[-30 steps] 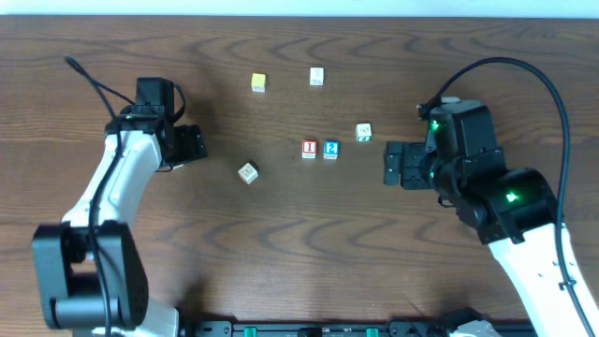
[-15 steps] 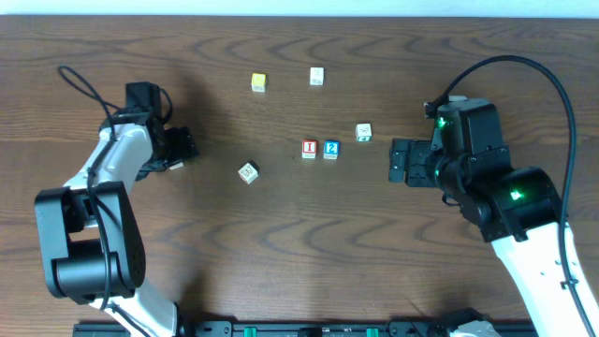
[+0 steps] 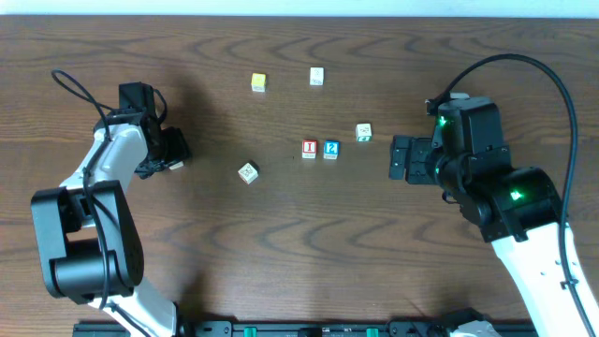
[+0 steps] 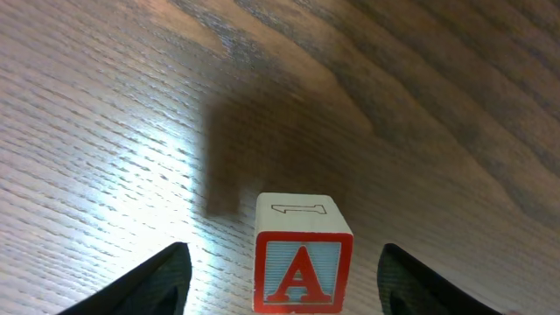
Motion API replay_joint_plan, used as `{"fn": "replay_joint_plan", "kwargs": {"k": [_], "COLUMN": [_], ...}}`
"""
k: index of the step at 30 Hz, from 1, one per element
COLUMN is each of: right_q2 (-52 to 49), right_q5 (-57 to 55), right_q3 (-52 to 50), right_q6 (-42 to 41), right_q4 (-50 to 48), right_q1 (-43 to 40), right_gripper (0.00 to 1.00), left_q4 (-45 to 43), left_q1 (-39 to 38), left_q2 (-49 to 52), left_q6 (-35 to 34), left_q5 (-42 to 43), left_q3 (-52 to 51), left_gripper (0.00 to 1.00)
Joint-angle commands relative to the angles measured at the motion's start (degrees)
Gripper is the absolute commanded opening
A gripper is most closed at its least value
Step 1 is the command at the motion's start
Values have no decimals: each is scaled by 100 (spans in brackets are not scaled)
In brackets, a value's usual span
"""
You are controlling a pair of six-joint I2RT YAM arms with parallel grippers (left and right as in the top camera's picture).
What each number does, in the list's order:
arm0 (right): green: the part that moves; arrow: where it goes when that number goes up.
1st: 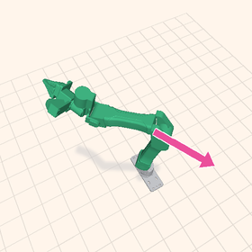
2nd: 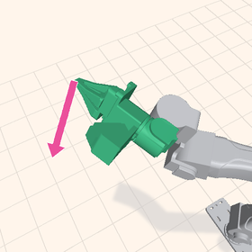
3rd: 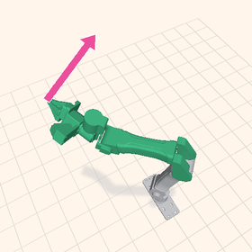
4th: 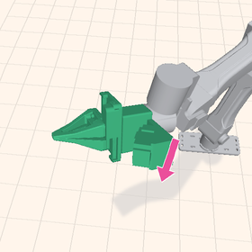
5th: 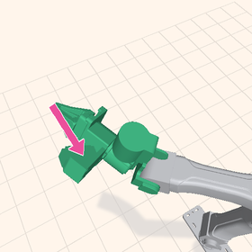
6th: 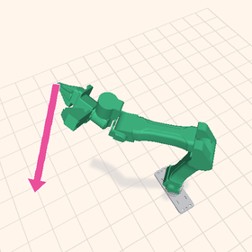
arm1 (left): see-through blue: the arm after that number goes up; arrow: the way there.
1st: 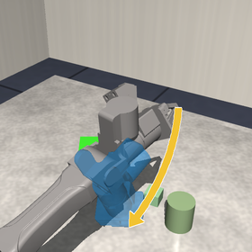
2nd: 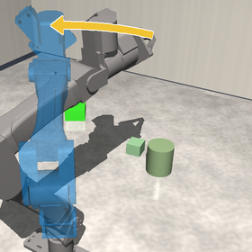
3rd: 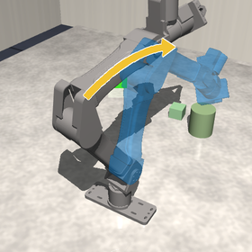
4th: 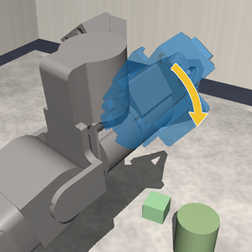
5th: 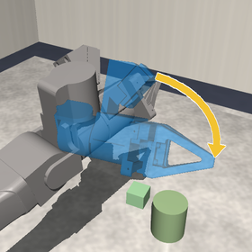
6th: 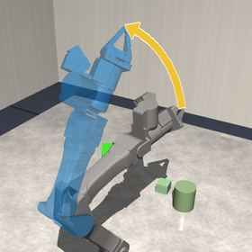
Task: Spell out Ai2
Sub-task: 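Grasp the red A block with the left gripper, then carry the red A block and set it left of the red I block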
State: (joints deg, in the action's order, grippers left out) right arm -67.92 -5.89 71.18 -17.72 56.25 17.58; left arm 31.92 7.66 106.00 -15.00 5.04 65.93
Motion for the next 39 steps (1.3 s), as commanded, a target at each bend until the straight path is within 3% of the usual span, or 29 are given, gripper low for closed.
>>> {"fn": "replay_joint_plan", "kwargs": {"k": [1,17,28,33,37,39], "right_q2": [-13,-13,-13,-13,-24,-39], "right_q5": [-76,-76,-76,-83,-168,-181], "right_q3": [52,52,52,55,52,52], "right_q6": [63,63,63,68,68,70], "right_q4": [-13,-127,-221,-269,-339,-363], "right_q1": [-79,-79,-79,-79,-81,-81], "right_gripper": [96,97,99,99,99,99], "left_q4": [9,-31,-2,319,658,782], "left_q1": [2,2,2,-15,-181,-350], "left_q2": [175,175,173,160,109,90], "left_q6": [22,46,44,48,291,376], "left_q5": [35,37,96,127,295,291], "left_q3": [107,107,111,339,859,1180], "left_gripper": [65,36,33,24,6,6]}}
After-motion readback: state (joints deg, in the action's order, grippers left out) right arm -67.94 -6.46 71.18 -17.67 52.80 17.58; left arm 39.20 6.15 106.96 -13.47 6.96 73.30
